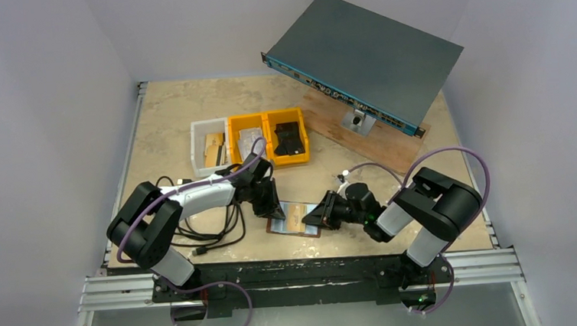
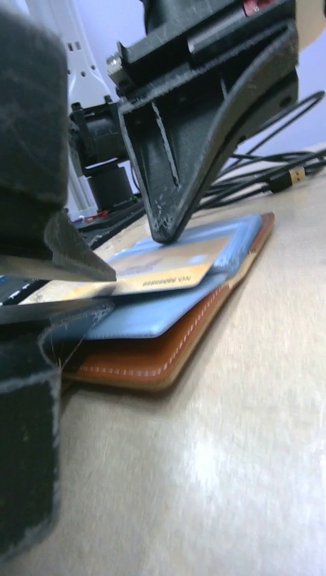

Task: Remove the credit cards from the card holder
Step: Remove the credit card from the card holder.

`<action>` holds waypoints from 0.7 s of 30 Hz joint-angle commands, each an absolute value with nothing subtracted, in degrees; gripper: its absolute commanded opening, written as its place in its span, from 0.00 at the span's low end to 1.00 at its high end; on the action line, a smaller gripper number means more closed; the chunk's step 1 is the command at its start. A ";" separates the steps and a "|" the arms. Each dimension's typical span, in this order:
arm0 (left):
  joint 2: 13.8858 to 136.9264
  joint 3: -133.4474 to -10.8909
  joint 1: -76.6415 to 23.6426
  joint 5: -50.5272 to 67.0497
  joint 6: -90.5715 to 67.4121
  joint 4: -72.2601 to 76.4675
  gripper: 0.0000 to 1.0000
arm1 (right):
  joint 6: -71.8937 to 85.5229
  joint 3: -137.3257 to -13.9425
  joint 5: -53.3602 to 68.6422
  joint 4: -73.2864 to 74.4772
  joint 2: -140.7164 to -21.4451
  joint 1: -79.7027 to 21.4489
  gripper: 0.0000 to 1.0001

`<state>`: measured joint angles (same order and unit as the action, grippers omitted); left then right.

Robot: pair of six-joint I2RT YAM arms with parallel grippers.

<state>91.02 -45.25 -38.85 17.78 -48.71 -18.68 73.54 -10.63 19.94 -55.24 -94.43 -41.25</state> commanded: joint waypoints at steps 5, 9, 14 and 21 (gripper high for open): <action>93.01 -42.61 -37.71 8.65 -46.40 -23.87 0.00 | 71.95 -13.15 20.23 -56.52 -99.61 -41.09 0.23; 92.84 -42.97 -37.73 8.77 -46.43 -24.19 0.00 | 73.60 -12.33 21.15 -59.69 -101.07 -41.06 0.09; 92.72 -43.33 -37.71 8.02 -46.41 -24.84 0.00 | 73.36 -10.19 18.16 -56.28 -97.45 -40.91 0.00; 92.99 -43.33 -37.63 7.43 -46.43 -25.11 0.00 | 70.45 -8.28 14.30 -46.35 -89.48 -40.34 0.00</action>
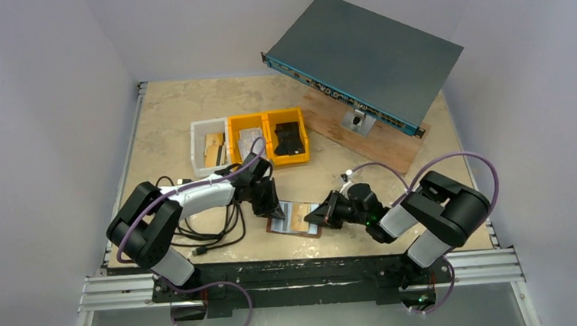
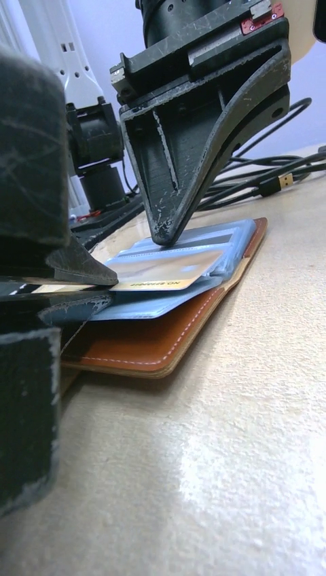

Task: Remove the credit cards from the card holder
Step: Remove the credit card from the card holder.

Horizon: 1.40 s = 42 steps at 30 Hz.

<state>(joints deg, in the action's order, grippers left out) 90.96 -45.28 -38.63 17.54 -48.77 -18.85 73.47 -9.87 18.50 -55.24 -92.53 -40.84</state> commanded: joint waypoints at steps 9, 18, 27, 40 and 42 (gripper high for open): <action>93.19 -43.42 -37.67 7.47 -46.57 -24.98 0.00 | 66.90 -10.58 12.54 -36.57 -84.89 -40.20 0.00; 93.12 -43.59 -37.63 7.48 -46.62 -24.96 0.00 | 64.54 -10.46 9.45 -28.39 -78.57 -40.06 0.00; 93.39 -43.81 -37.66 7.83 -46.51 -24.61 0.00 | 63.43 -10.37 12.72 -32.65 -78.98 -40.06 0.06; 93.65 -44.21 -37.71 8.38 -46.55 -24.26 0.00 | 64.77 -9.92 15.87 -39.32 -82.90 -40.07 0.17; 93.76 -44.30 -37.75 8.35 -46.46 -24.19 0.00 | 64.69 -10.27 16.52 -40.11 -84.10 -40.01 0.19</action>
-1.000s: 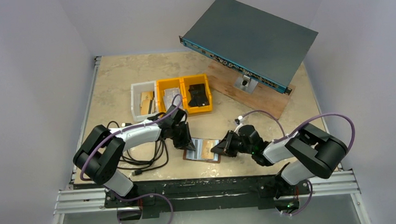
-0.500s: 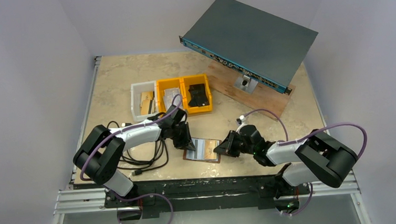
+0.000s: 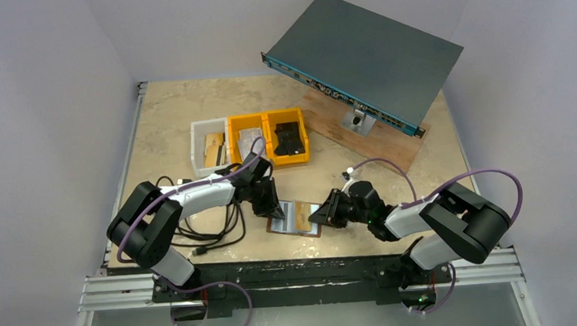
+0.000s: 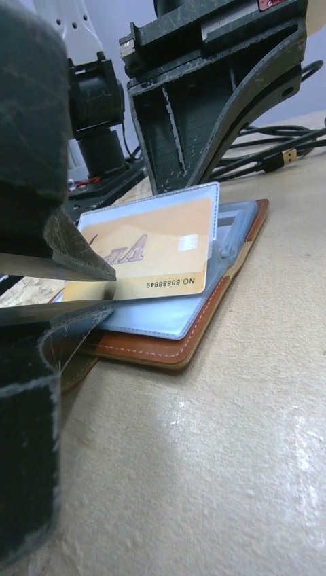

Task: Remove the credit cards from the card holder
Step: Remove the credit card from the card holder.

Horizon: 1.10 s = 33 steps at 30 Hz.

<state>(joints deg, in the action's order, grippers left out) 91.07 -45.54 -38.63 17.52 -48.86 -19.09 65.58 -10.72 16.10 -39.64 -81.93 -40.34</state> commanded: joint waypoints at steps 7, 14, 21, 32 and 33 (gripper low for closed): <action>91.54 -44.75 -37.76 9.20 -45.33 -24.54 0.00 | 64.37 -11.77 16.22 -39.84 -87.45 -40.08 0.26; 83.86 -48.65 -37.83 10.67 -41.53 -27.74 0.00 | 62.90 -13.94 14.32 -35.33 -88.11 -40.08 0.26; 79.78 -51.08 -39.00 17.48 -40.94 -24.76 0.13 | 62.40 -14.85 13.88 -33.47 -88.80 -40.07 0.26; 87.62 -49.78 -40.57 24.62 -43.06 -15.51 0.08 | 62.32 -14.85 13.80 -32.85 -88.62 -40.08 0.26; 88.21 -49.51 -40.65 24.64 -43.22 -14.98 0.08 | 62.36 -14.85 13.83 -32.81 -88.53 -40.07 0.26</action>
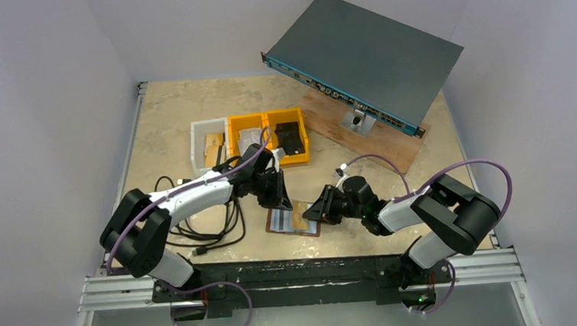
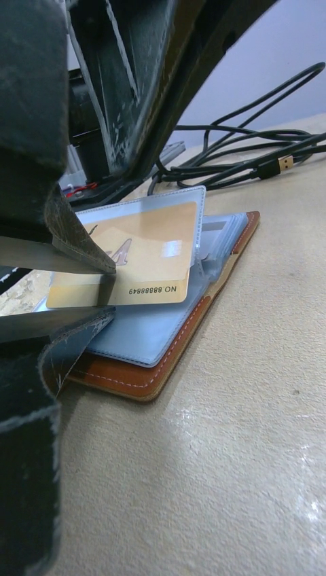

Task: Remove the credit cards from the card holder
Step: Remove the credit card from the card holder.

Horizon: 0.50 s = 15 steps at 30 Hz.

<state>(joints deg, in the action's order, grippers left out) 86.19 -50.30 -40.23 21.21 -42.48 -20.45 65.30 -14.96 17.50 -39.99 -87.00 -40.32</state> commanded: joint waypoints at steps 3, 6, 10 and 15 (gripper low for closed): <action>89.96 -48.94 -40.70 23.06 -43.63 -15.92 0.02 | 62.31 -14.85 13.89 -32.92 -88.55 -40.01 0.27; 91.37 -48.51 -40.72 19.53 -43.79 -18.34 0.00 | 62.40 -14.81 14.30 -33.23 -88.59 -40.08 0.27; 93.58 -47.84 -40.70 16.73 -43.70 -19.80 0.00 | 62.70 -14.58 15.04 -34.30 -88.81 -40.08 0.28; 95.98 -47.83 -40.69 14.81 -43.86 -21.00 0.00 | 64.06 -13.63 16.53 -36.90 -89.29 -40.06 0.17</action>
